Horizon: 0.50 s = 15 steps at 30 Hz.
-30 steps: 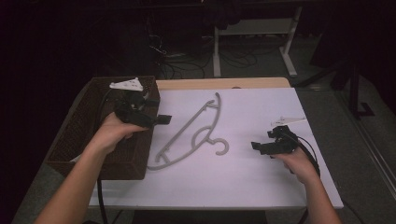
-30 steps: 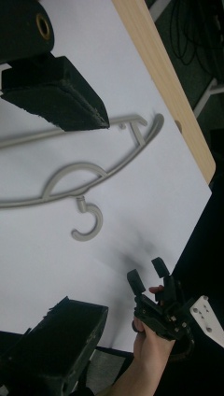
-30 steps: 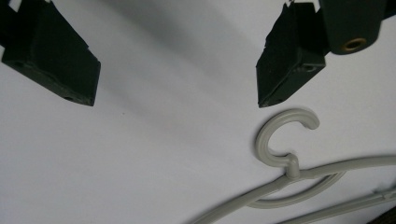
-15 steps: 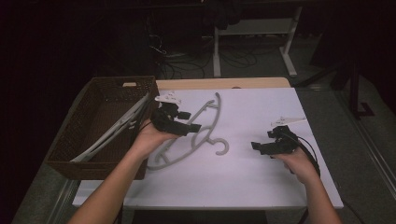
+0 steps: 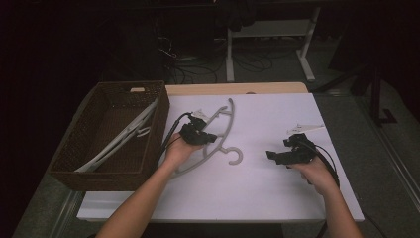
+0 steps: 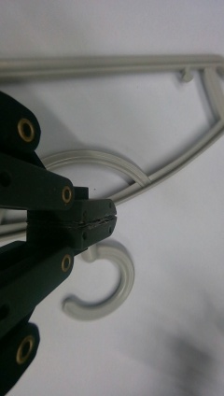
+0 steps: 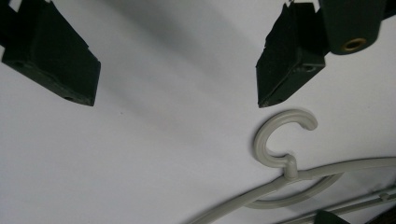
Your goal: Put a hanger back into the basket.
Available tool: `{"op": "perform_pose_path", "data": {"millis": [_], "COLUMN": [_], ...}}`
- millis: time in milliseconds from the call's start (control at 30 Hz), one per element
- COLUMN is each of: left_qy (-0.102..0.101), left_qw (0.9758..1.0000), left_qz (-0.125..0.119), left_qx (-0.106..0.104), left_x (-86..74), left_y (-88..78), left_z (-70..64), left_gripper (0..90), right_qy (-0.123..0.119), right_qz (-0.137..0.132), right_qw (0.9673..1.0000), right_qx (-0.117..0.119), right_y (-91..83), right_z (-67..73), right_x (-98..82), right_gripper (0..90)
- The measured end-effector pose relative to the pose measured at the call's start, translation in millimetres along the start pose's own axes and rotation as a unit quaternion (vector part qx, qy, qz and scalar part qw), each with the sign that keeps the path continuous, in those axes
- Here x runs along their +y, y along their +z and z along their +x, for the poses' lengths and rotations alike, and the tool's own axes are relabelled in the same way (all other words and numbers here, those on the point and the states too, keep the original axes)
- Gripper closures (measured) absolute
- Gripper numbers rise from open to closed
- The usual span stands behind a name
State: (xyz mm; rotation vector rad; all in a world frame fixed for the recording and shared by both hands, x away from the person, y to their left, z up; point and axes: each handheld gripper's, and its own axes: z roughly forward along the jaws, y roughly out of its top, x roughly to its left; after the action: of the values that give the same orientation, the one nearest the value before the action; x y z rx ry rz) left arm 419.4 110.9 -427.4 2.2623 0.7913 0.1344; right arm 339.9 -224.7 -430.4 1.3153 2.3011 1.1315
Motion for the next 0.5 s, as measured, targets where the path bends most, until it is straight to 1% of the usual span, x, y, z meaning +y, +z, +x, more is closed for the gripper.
{"op": "perform_pose_path", "data": {"millis": [133,233,300,367,400,433,500], "left_qy": [0.002,0.005,0.005,0.006,0.011,0.015,0.017], "left_qw": [0.9998,0.9994,0.9993,0.9995,0.9993,0.9993,0.9993], "left_qz": [0.017,0.029,0.032,0.029,0.030,0.033,0.033], "left_qx": [0.012,0.020,0.017,0.014,0.017,0.014,-0.001], "left_x": [-2.5,-4.9,-5.9,-6.1,-5.8,-5.6,-5.7], "left_y": [15.7,22.8,25.7,26.7,26.8,26.8,27.9], "left_z": [1.2,2.8,3.0,1.0,-0.6,-1.7,-5.3], "left_gripper": [90.0,90.0,90.0,90.0,90.0,90.0,90.0], "right_qy": [0.000,0.001,0.001,0.001,0.001,0.000,-0.001], "right_qz": [-0.002,-0.002,-0.002,-0.002,-0.002,-0.002,-0.002], "right_qw": [1.0000,1.0000,1.0000,1.0000,1.0000,1.0000,1.0000], "right_qx": [0.000,0.000,0.000,0.000,0.000,0.000,0.000], "right_y": [-1.0,-1.4,-1.4,-1.1,-0.9,-0.7,-0.6], "right_z": [-0.4,-0.6,-0.7,-0.8,-0.7,-0.5,-0.2], "right_x": [0.0,-0.1,-0.1,0.0,0.1,0.1,0.4], "right_gripper": [13.2,13.2,13.3,13.2,13.2,13.2,13.2]}}
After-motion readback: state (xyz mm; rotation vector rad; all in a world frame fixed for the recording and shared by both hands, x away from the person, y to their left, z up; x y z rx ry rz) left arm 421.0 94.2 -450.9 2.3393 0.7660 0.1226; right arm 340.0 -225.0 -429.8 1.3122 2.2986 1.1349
